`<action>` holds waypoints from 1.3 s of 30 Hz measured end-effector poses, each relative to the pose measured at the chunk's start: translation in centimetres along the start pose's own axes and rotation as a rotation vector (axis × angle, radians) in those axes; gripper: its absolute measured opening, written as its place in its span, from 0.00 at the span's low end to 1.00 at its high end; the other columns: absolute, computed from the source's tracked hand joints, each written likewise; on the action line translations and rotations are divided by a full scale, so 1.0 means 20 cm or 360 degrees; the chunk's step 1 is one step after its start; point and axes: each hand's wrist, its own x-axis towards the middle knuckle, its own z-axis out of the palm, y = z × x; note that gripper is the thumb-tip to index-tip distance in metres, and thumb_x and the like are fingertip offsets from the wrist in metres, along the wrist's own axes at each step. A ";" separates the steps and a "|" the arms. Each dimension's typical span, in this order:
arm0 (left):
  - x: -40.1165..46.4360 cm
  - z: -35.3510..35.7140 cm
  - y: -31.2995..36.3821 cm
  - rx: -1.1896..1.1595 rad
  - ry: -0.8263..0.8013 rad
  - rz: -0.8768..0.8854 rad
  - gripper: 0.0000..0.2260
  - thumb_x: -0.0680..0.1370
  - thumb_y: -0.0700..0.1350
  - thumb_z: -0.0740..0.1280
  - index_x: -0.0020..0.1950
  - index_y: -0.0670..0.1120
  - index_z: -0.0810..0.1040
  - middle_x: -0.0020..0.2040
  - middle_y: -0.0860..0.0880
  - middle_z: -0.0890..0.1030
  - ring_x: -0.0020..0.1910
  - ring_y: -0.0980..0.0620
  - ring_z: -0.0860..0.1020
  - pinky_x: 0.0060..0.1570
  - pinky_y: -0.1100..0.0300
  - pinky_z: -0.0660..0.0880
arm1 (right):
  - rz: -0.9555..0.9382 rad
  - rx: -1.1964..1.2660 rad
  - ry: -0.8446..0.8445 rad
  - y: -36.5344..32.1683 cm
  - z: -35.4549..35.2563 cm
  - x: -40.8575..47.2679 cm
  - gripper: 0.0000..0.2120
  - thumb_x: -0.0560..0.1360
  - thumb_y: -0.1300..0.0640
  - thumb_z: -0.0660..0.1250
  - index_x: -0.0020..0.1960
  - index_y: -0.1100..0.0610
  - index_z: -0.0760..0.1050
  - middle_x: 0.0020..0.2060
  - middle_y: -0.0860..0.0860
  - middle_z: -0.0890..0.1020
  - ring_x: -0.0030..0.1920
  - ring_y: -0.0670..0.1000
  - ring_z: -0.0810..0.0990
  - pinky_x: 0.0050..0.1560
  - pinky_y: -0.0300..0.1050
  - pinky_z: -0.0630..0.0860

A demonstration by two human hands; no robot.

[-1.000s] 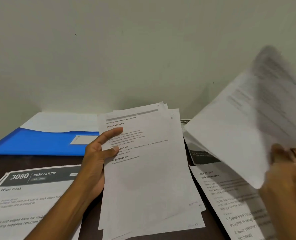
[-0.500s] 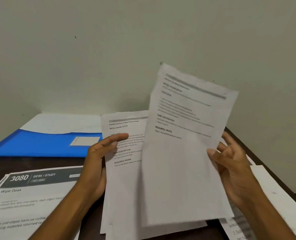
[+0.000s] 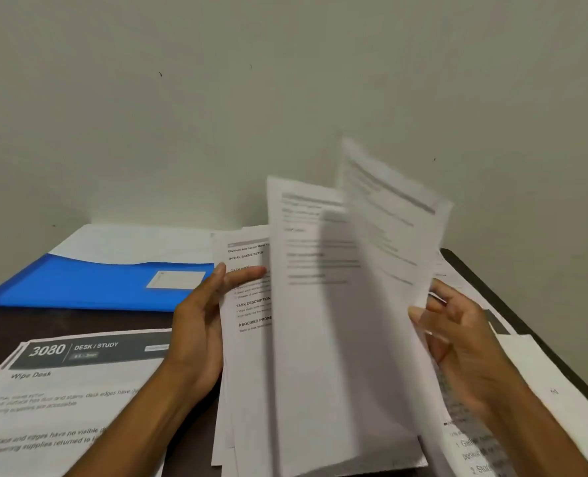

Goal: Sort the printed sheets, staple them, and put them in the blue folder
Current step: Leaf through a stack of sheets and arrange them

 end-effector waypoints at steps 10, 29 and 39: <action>-0.02 0.00 -0.03 0.0037 0.0036 -0.0193 0.29 0.70 0.44 0.79 0.71 0.48 0.77 0.60 0.40 0.86 0.57 0.38 0.86 0.46 0.44 0.85 | -0.0130 -0.0668 0.0238 0.13 0.17 0.01 0.11 0.78 0.59 0.74 0.59 0.50 0.79 0.51 0.40 0.87 0.52 0.42 0.86 0.47 0.36 0.83; 0.00 -0.01 -0.02 -0.0086 0.0074 -0.0201 0.18 0.76 0.39 0.70 0.66 0.45 0.82 0.59 0.40 0.86 0.52 0.40 0.87 0.47 0.44 0.86 | -0.0441 -0.0577 0.0327 0.05 0.18 -0.01 0.11 0.85 0.51 0.62 0.56 0.50 0.83 0.47 0.48 0.88 0.47 0.51 0.87 0.49 0.48 0.86; 0.02 -0.06 0.00 -0.0077 0.0275 -0.0191 0.25 0.73 0.39 0.72 0.70 0.39 0.80 0.52 0.39 0.86 0.46 0.39 0.85 0.43 0.45 0.85 | -0.0386 -0.0978 0.0381 0.08 0.17 -0.01 0.22 0.72 0.31 0.70 0.59 0.42 0.75 0.48 0.34 0.82 0.52 0.39 0.81 0.44 0.28 0.78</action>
